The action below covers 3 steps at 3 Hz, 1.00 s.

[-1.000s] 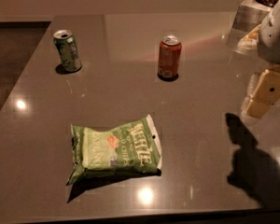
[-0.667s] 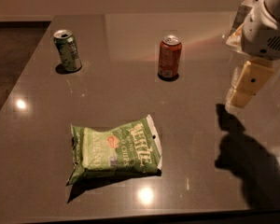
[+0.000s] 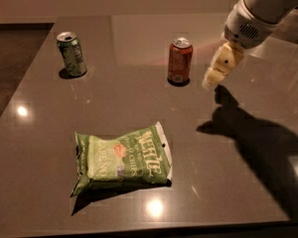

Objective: Pick coke can

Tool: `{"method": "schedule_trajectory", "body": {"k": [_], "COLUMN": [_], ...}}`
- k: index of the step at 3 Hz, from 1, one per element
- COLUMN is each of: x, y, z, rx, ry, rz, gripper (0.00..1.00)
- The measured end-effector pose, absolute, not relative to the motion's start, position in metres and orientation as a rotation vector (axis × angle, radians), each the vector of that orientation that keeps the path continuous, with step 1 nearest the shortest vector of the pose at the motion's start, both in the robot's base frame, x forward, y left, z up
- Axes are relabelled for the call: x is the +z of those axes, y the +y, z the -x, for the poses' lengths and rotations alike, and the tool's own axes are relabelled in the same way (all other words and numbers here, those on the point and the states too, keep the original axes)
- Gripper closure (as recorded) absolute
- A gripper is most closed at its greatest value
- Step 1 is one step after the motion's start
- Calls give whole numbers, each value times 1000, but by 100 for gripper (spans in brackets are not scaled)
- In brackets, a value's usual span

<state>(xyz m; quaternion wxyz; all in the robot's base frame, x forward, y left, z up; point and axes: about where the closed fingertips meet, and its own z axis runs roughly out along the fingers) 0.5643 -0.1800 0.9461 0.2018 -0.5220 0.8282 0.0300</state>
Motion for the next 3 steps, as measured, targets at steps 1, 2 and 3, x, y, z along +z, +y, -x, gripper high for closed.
{"method": "schedule_trajectory", "body": {"k": [1,2,3], "x": [939,942,944], "y": [-161,-151,-136], "z": [-606,-629,-644], "rx": [183,255,320], "ry": [2285,2248,2211], "rz": [1328,1263,1249], "gripper": [0,0,0]}}
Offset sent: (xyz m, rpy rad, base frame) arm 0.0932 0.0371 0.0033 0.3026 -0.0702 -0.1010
